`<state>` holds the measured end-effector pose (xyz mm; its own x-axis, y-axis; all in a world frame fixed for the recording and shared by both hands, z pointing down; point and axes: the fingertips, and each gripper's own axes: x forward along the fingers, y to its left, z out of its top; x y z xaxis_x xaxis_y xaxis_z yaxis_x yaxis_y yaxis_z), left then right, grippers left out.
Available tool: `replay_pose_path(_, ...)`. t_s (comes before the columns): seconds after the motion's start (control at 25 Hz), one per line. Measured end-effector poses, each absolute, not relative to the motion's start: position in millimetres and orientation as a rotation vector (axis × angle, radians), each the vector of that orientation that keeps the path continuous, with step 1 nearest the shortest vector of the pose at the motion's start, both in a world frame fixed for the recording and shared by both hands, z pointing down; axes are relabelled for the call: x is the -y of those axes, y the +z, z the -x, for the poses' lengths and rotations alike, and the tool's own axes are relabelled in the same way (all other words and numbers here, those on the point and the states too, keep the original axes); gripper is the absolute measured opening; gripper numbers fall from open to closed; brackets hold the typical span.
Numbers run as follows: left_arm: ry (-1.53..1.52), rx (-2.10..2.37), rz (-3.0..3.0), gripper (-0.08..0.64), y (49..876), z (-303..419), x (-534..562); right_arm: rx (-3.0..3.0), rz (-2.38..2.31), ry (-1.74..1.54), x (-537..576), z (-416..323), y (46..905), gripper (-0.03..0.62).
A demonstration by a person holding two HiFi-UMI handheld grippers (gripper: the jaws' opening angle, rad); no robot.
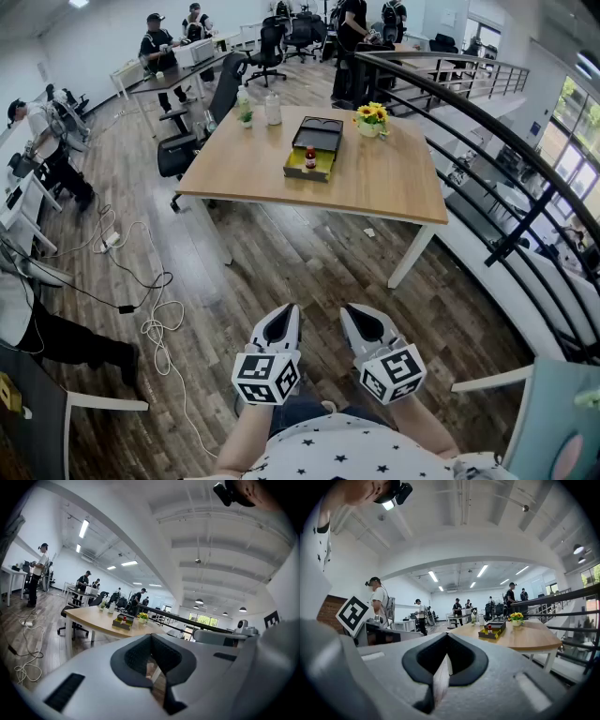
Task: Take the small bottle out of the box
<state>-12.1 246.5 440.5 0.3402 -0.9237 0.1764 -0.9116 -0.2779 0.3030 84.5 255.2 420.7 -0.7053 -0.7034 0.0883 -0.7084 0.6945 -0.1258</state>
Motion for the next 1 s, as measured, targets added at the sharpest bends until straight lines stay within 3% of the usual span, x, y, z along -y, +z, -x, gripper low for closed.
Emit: replay_pose_path(1.0,-0.106,1.659,-2.268,0.002,417.3,-14.4,-274.6,2.917,-1.062,0.229,-278.4,-105.0,410.8,0.006)
